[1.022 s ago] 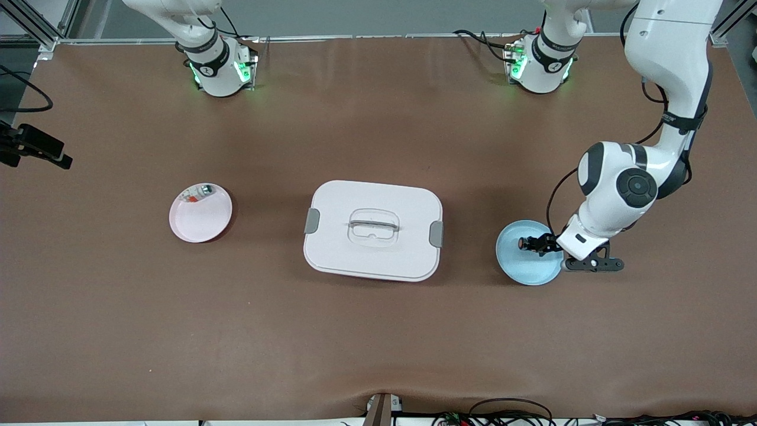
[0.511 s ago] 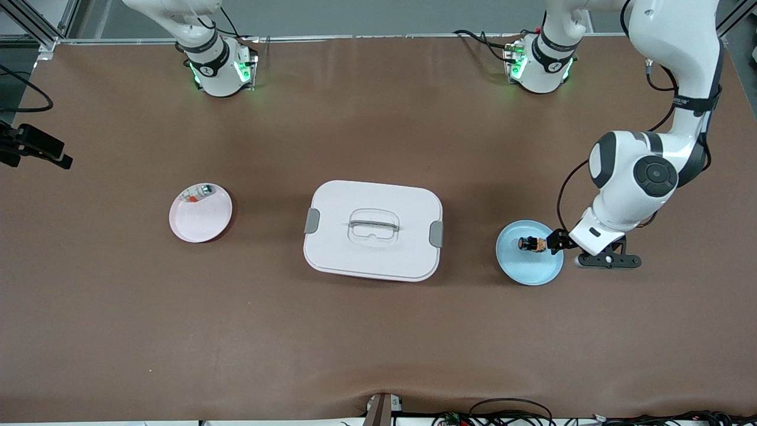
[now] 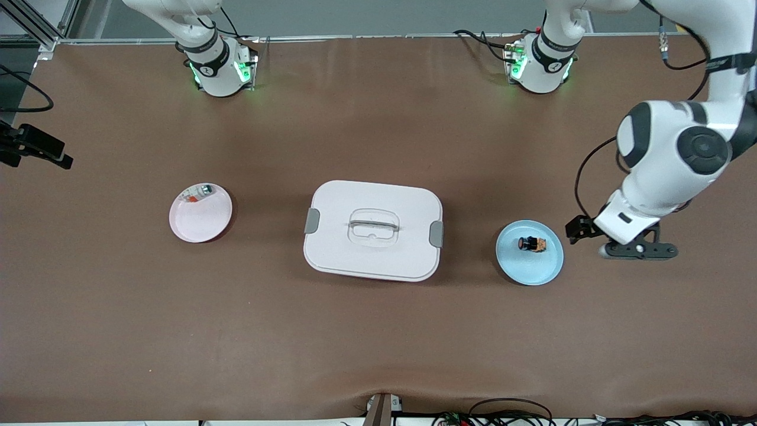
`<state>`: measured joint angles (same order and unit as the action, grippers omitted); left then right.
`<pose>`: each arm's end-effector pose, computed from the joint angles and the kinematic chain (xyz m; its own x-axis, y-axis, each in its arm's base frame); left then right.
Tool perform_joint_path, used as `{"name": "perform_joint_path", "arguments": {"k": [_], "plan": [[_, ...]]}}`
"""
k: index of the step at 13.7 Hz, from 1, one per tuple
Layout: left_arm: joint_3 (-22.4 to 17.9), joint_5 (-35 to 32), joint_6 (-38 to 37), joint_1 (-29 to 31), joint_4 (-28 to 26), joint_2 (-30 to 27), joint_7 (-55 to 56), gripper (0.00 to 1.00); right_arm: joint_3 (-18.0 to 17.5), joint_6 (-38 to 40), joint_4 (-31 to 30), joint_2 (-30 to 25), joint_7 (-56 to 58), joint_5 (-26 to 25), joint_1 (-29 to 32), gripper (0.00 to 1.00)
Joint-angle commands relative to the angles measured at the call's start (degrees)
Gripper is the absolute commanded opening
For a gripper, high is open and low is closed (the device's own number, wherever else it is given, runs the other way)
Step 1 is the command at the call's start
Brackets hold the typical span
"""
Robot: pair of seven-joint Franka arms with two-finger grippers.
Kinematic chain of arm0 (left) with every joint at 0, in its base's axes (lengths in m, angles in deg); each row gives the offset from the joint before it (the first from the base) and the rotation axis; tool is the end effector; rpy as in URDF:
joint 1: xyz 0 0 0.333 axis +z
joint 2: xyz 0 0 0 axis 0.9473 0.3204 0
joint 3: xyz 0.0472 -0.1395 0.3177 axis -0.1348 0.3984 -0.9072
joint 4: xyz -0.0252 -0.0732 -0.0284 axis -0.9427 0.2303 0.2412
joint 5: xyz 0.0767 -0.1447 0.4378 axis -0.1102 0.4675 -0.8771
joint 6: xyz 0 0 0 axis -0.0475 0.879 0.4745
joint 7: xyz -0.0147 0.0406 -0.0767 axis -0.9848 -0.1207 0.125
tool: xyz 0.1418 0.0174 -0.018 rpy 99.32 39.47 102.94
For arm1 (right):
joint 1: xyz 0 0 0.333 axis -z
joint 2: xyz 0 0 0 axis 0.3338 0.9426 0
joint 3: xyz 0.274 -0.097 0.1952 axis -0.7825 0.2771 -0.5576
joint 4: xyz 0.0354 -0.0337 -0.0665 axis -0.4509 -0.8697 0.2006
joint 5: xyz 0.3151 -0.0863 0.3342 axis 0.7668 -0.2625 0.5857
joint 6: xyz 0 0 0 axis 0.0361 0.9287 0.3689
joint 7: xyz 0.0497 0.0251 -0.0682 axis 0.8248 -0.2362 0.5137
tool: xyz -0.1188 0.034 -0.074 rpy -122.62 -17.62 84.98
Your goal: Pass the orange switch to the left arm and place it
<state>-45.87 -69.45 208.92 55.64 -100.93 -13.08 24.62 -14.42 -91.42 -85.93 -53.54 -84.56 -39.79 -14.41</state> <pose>0.6962 -0.0624 0.3881 0.9948 -0.0438 0.0920 -0.0399 -0.9982 -0.0439 0.6371 -0.0478 0.6448 0.9976 -0.0682 -0.0095 -0.0685 -0.9972 -0.0286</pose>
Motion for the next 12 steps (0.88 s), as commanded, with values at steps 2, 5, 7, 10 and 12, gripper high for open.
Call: {"name": "perform_joint_path", "arguments": {"k": [2, 5, 7, 10, 12], "plan": [[-0.5, 1.0, -6.6, 1.0, 5.5, -0.8, -1.5, 1.00, -0.5, -0.6, -1.9, -1.8, -0.9, 0.0, 0.2, 1.00], [-0.5, 1.0, -8.6, 1.2, 5.5, -4.2, -1.5, 1.00, -0.5, -0.7, -1.8, -1.8, -0.9, 0.0, 0.2, 1.00], [-0.4, 1.1, -9.6, 1.9, 5.2, -6.5, -1.6, 1.00, -0.5, -0.7, -1.7, -1.9, -0.9, 0.0, 0.2, 1.00], [-0.2, 1.1, -13.6, 1.8, 5.2, -9.8, -1.5, 1.00, -0.5, -0.8, -1.6, -2.1, -0.9, 0.0, 0.2, 1.00], [0.0, 1.1, -14.3, 1.8, 5.2, -11.1, -1.4, 1.00, -0.5, -0.7, -1.6, -2.4, -0.9, 0.0, 0.3, 1.00]]}}
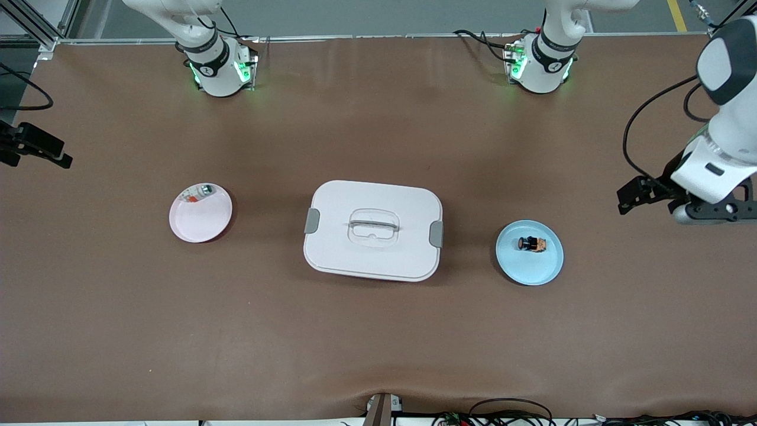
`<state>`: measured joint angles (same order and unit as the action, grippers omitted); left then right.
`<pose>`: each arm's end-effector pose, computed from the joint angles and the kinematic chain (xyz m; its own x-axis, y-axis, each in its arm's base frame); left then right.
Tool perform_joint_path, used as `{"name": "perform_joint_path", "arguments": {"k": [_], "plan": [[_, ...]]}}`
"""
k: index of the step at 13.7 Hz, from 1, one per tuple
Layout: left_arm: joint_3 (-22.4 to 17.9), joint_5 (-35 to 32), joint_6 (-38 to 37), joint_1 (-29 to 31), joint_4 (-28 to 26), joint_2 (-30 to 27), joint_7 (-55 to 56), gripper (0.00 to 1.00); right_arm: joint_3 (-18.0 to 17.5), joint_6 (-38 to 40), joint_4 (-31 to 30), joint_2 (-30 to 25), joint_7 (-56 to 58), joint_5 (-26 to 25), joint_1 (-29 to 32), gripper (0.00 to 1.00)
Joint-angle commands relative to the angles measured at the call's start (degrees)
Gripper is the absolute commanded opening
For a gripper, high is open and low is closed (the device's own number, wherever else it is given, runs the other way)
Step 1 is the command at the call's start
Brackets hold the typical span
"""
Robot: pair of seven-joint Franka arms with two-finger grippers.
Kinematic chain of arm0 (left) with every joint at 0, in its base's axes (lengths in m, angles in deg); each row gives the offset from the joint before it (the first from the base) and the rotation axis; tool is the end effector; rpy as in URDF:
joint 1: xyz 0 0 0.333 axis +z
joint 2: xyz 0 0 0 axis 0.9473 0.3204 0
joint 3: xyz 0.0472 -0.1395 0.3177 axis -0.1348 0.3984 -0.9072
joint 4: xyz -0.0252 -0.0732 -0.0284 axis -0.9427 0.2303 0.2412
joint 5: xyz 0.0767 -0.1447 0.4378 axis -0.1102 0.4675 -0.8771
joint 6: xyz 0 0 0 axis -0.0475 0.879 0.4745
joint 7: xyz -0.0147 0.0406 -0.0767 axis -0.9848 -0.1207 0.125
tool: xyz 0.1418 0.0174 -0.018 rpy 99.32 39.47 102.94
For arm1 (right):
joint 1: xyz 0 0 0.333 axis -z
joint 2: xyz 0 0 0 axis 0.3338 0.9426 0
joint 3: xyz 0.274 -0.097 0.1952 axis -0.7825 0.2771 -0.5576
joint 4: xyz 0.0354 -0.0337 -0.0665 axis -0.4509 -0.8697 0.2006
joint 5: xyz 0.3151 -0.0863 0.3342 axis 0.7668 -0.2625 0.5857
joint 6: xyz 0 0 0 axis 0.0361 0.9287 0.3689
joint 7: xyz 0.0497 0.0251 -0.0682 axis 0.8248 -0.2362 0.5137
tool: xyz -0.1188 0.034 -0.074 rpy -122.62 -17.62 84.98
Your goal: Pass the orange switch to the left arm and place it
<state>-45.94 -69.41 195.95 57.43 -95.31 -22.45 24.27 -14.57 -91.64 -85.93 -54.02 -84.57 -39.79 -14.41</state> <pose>0.6681 -0.0348 0.5304 0.9924 -0.0086 0.1228 -0.0071 -0.9999 -0.0128 0.6351 -0.0460 0.6505 0.9978 -0.0659 0.0027 -0.0658 -0.9974 -0.0284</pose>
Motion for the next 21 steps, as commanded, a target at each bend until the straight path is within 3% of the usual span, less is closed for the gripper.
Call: {"name": "perform_joint_path", "arguments": {"k": [1, 3, 9, 17, 21], "plan": [[0.1, 1.1, -1.5, 0.1, -0.3, -1.7, -1.1, 1.00, -0.4, -0.4, -1.6, -2.3, -0.9, 0.0, 0.3, 1.00], [1.9, 1.1, -1.5, 1.9, -0.4, -1.5, -1.1, 1.00, -0.4, -0.3, -1.7, -2.5, -0.9, 0.0, 0.3, 1.00], [14.8, 1.0, -1.1, 14.1, -0.2, -0.8, -0.8, 1.00, -0.4, -0.4, -1.8, -2.4, -0.9, 0.0, 0.2, 1.00], [15.1, 1.1, -1.5, 14.0, -0.1, -1.7, -0.4, 1.00, -0.3, 1.2, -1.9, -2.3, -0.9, 0.0, 0.3, 1.00], [15.2, 1.2, -4.0, 14.4, 2.6, -3.2, -0.1, 1.00, -0.4, 1.1, -2.0, -2.2, -0.9, 0.0, 0.3, 1.00]]}}
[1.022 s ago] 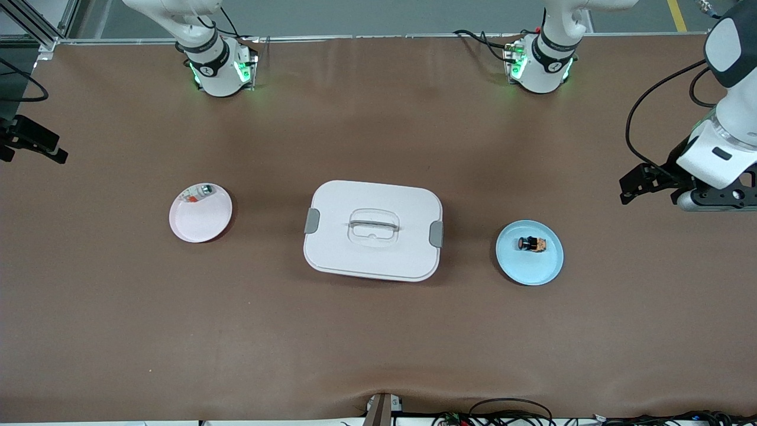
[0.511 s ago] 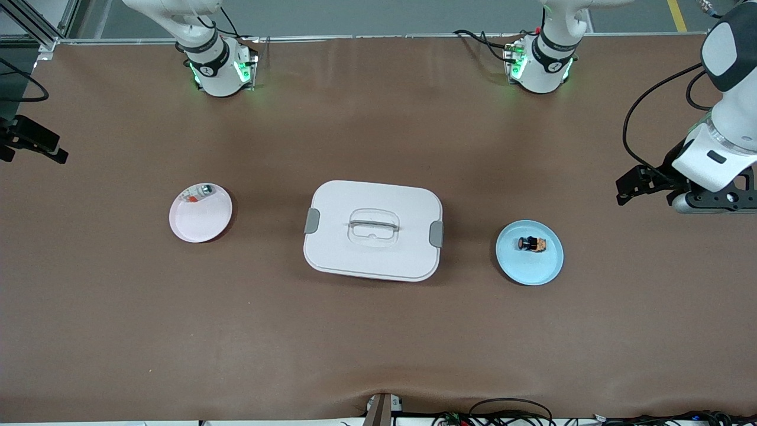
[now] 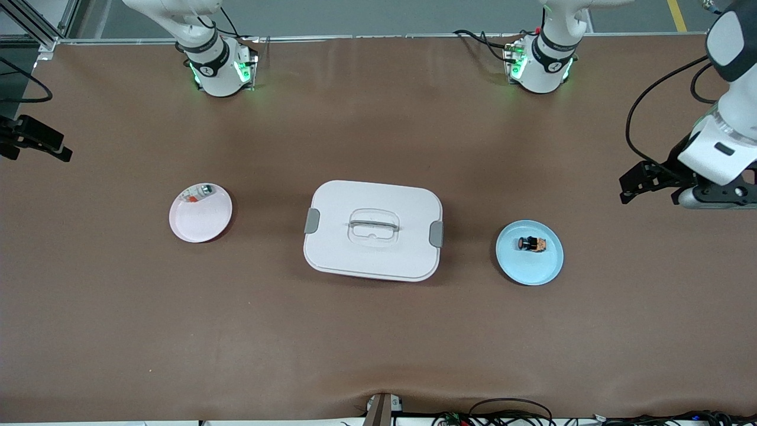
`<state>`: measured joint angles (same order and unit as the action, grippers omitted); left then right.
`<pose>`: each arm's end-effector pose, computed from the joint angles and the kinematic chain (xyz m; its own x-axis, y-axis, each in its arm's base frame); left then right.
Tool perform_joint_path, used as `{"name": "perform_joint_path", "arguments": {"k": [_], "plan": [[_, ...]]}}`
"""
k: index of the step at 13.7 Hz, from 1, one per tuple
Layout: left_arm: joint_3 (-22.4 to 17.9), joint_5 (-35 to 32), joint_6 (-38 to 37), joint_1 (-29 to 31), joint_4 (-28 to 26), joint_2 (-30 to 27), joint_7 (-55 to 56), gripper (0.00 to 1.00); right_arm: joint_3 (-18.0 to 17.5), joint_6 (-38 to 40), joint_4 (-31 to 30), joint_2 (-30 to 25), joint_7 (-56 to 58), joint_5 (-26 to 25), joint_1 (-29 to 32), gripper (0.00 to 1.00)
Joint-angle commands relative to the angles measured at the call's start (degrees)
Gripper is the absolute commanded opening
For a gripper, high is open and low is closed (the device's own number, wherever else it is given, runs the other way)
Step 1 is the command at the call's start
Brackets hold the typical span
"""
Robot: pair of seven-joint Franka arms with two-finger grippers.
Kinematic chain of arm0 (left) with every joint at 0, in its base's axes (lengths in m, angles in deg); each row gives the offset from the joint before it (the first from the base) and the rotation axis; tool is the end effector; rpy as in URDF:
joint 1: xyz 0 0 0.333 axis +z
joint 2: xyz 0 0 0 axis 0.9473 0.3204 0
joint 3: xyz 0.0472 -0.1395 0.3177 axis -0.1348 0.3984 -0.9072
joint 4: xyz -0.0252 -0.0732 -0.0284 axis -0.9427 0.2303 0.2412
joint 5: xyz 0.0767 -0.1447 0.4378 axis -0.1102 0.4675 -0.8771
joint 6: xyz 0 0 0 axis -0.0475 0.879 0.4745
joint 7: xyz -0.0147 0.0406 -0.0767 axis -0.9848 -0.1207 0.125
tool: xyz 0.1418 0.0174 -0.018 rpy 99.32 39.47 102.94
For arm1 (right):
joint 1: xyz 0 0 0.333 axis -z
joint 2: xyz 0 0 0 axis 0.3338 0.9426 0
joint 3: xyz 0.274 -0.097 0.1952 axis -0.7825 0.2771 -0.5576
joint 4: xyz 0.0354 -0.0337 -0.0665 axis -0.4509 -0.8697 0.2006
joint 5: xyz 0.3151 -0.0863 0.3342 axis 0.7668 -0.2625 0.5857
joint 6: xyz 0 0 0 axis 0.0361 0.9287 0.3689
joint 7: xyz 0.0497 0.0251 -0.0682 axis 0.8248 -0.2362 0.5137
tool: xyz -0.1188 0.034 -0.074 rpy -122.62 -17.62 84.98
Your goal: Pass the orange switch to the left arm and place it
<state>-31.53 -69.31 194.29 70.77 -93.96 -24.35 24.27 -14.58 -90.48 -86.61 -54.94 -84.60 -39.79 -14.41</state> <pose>0.6599 -0.0451 0.5624 0.9885 -0.0248 0.1491 -0.0249 -0.9997 -0.0013 0.6268 -0.0451 0.6525 0.9978 -0.0657 -0.0133 -0.0660 -0.9974 -0.0284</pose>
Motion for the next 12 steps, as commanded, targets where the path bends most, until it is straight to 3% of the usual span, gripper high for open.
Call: {"name": "perform_joint_path", "arguments": {"k": [1, 12], "plan": [[0.9, 1.1, -2.8, 1.1, 2.2, -1.2, -0.2, 1.00, -0.4, -0.1, -1.3, -1.3, -0.9, 0.0, 0.3, 1.00], [1.2, 1.3, -6.8, 0.4, 4.7, -0.3, 2.9, 1.00, -0.1, -0.2, -1.3, -1.3, -0.8, 1.2, 0.4, 1.00]]}}
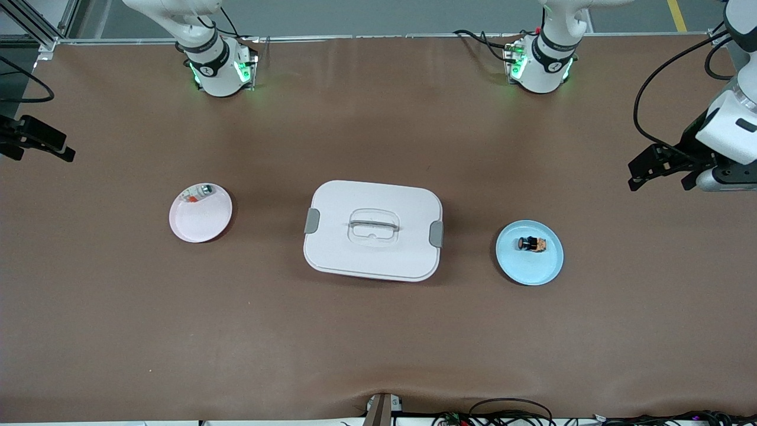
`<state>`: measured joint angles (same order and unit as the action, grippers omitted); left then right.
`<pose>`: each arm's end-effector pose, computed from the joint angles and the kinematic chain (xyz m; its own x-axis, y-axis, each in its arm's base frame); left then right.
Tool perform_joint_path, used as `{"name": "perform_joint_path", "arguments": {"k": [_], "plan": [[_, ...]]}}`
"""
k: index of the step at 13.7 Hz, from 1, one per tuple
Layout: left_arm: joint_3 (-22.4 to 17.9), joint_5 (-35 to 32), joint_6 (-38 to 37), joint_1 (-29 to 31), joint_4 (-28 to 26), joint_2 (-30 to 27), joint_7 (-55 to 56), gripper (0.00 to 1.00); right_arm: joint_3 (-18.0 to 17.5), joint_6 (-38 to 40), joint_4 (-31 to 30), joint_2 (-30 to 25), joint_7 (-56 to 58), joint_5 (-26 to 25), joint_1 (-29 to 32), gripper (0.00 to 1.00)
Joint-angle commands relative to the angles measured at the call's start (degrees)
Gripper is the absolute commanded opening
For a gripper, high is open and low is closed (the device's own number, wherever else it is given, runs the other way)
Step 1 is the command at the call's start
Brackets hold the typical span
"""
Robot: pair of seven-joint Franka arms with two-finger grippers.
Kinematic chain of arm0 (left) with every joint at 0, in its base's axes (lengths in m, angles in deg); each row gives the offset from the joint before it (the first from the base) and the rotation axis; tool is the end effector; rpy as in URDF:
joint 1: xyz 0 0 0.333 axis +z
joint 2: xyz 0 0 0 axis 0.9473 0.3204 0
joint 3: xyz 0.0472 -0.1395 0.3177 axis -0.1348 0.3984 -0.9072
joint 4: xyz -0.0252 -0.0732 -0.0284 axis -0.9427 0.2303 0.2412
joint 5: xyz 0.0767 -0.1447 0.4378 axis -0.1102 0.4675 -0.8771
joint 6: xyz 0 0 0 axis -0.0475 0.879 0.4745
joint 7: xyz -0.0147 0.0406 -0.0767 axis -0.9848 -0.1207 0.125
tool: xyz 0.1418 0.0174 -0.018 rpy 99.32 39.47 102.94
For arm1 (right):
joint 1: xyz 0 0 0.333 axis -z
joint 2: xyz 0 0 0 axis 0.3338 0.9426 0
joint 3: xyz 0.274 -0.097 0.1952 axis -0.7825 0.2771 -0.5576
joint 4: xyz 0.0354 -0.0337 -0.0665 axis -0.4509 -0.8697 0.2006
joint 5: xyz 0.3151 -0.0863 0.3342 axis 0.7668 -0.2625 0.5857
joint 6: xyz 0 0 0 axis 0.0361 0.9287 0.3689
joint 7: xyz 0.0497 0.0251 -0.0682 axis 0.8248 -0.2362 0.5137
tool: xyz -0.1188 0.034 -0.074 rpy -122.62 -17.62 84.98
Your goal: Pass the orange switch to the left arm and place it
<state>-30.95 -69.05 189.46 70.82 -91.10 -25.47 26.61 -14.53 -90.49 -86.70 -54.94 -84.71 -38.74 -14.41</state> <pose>0.6489 -0.0511 0.5948 0.9909 0.0082 0.1341 0.0074 -1.0000 0.0066 0.6269 -0.0429 0.6517 0.9977 -0.0668 -0.0146 -0.0675 -0.9966 -0.0467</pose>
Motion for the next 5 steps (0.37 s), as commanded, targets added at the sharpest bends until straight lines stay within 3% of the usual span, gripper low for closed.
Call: {"name": "perform_joint_path", "arguments": {"k": [1, 5], "plan": [[0.6, 1.0, -2.8, 0.5, 1.9, 0.9, 0.6, 1.00, -0.2, -0.2, -1.4, -1.3, -0.6, 0.1, 0.4, 1.00], [0.6, 1.0, -3.5, 0.5, 1.8, 1.0, 0.7, 1.00, -0.2, -0.3, -1.5, -1.3, -0.6, 0.1, 0.4, 1.00]]}}
